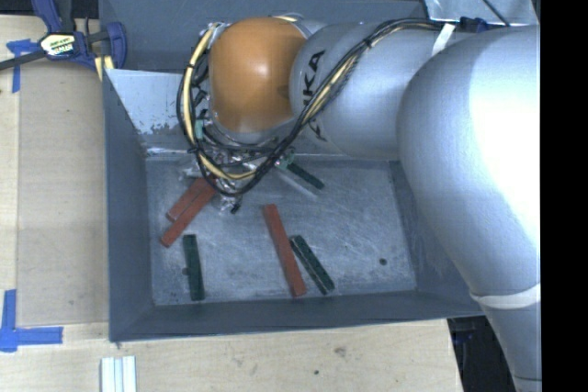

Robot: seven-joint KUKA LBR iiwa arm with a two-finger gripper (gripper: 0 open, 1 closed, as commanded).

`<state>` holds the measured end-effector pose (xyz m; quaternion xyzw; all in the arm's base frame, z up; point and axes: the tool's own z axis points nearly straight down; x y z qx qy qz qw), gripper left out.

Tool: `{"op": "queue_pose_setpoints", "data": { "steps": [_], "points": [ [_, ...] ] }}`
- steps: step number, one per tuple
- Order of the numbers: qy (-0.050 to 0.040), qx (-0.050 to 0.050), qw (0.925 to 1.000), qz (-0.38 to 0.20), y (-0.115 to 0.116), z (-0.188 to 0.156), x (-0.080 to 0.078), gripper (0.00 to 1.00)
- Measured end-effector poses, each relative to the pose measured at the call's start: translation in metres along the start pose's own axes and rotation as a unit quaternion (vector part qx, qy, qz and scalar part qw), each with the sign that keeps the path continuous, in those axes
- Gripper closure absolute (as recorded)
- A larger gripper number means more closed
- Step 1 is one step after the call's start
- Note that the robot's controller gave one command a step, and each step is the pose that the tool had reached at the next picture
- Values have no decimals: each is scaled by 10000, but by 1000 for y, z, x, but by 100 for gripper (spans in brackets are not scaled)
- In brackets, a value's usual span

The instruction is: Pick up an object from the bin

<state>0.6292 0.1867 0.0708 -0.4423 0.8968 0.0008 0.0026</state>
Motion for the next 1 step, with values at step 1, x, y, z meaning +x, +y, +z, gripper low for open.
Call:
{"op": "queue_pose_setpoints", "data": {
  "steps": [1],
  "points": [
    [-20,33,9997,-241,-2,-146,21,100]
  ]
}}
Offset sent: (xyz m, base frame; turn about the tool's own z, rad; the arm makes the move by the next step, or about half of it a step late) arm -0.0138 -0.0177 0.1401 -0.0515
